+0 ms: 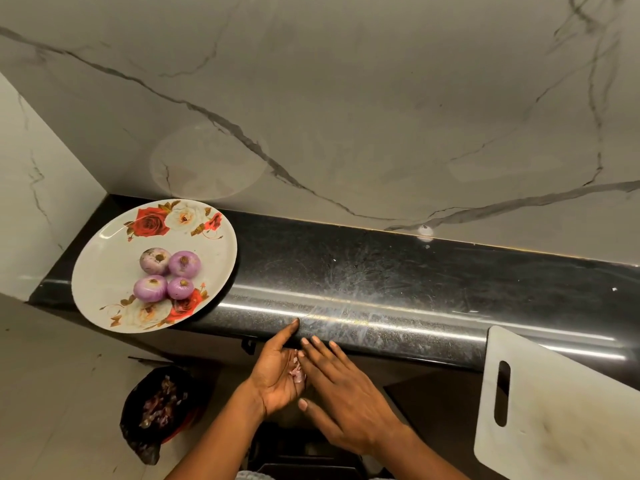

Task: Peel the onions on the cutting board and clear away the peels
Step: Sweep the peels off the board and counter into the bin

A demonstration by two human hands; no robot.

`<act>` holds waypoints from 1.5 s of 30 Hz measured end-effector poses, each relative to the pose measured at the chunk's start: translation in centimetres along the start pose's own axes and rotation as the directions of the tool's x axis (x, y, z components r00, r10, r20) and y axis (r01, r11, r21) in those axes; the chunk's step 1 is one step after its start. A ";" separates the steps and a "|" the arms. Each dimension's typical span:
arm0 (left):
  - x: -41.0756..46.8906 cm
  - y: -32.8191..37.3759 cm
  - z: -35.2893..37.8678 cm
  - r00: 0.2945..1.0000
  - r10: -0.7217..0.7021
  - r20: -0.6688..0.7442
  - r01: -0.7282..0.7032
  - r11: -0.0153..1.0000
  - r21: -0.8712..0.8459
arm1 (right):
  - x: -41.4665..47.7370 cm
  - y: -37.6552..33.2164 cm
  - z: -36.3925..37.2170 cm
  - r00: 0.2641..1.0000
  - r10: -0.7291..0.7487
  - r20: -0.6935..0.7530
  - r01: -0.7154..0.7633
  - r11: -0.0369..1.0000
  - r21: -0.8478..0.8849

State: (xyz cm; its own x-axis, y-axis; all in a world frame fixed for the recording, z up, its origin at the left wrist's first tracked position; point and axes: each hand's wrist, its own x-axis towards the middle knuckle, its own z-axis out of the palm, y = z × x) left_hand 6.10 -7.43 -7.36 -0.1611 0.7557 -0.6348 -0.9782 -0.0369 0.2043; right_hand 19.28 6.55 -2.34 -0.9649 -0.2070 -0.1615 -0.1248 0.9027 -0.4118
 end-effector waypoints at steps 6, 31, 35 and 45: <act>-1.1 0.2 0.4 1.000 0.028 -0.013 -0.027 0.998 0.054 | 0.3 -0.2 0.1 0.995 -0.059 0.086 0.059 0.998 0.001; -11.9 -0.9 -5.0 0.911 0.391 -0.133 -0.412 0.874 -0.257 | 7.0 -7.5 3.8 0.878 0.478 0.024 -0.109 0.153 0.982; -14.2 -1.8 -8.6 0.821 0.497 -0.280 -0.570 0.731 -0.374 | 9.6 -10.2 6.4 0.869 0.440 0.225 -0.235 -0.033 0.971; -12.3 -2.8 -22.9 0.605 0.394 -0.692 -0.791 0.391 -0.470 | 19.9 -16.9 18.8 0.681 0.290 0.672 -0.466 -0.538 0.703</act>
State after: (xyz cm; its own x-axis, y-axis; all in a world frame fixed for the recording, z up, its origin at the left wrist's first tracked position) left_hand 7.78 -31.59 -17.20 -0.5733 -0.0096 -0.8193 -0.3164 -0.9198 0.2321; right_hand 6.52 -19.91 -15.48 -0.5380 -0.1332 -0.8323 0.6787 -0.6540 -0.3341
